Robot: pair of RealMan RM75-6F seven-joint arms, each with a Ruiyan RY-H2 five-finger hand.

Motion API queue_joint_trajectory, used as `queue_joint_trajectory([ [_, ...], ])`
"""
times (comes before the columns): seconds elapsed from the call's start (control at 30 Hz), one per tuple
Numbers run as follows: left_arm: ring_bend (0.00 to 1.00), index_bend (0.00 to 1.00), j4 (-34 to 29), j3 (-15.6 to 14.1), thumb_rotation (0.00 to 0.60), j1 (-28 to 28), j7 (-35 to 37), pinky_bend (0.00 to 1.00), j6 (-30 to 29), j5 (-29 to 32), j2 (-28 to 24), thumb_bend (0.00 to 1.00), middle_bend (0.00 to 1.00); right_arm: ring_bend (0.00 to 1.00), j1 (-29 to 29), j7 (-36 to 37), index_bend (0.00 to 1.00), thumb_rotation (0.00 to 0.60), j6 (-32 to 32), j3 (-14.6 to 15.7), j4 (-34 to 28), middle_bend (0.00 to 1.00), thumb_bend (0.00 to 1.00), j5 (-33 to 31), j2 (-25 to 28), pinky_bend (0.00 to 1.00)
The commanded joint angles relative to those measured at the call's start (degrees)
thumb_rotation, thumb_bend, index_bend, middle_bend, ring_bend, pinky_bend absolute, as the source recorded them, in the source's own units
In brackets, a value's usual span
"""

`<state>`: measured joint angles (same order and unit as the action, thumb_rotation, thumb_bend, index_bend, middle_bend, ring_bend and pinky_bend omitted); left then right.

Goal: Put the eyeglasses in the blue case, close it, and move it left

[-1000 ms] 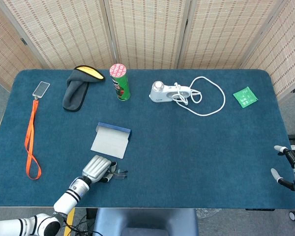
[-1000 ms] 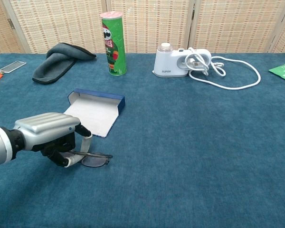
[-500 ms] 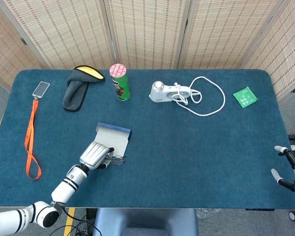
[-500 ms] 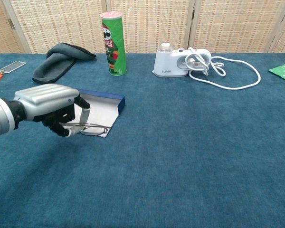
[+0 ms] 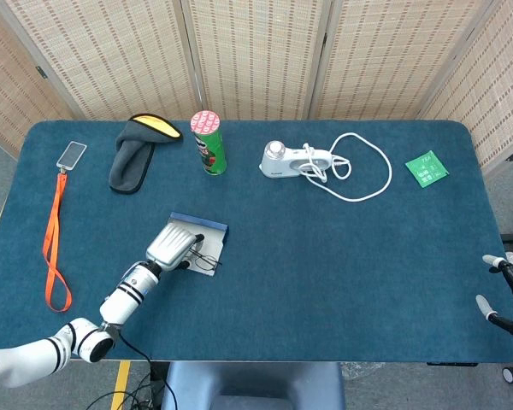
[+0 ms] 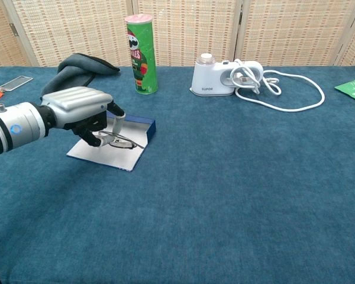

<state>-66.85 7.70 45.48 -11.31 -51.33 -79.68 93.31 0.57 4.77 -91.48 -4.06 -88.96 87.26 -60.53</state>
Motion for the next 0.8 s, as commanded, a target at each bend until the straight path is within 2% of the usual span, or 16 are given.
queue_joint_trajectory([
  [0.03,0.91,0.55,6.3,-0.9,0.600,0.9,1.3,0.96,-0.9,-1.8,3.5,0.48,1.00,0.35,-0.1,-0.1,0.25,0.600,0.1,0.0,0.0,0.39,0.27,0.0,0.0,0.26],
  [0.27,0.91,0.51,10.5,1.1,0.600,0.1,1.6,0.96,-1.2,2.1,6.6,0.48,1.00,0.35,-0.2,-0.3,0.25,0.600,0.5,-0.1,-0.2,0.39,0.27,-0.1,0.0,0.26],
  [0.43,0.91,0.39,11.6,3.0,0.600,-0.7,-0.4,0.96,-4.1,4.3,8.7,0.47,1.00,0.36,-0.3,-0.4,0.25,0.600,0.6,-0.1,-0.2,0.39,0.27,-0.1,0.0,0.26],
  [0.63,0.92,0.18,11.6,4.4,0.600,-1.3,-2.4,0.96,-6.6,6.0,10.1,0.31,1.00,0.36,-0.1,-0.5,0.25,0.600,0.3,-0.1,-0.4,0.39,0.27,0.0,0.1,0.26],
  [0.8,0.92,0.08,9.8,4.7,0.600,-1.5,-5.9,0.96,-5.7,8.2,9.8,0.20,1.00,0.36,0.2,-0.3,0.25,0.600,-0.1,-0.1,-0.3,0.39,0.27,0.1,0.2,0.26],
])
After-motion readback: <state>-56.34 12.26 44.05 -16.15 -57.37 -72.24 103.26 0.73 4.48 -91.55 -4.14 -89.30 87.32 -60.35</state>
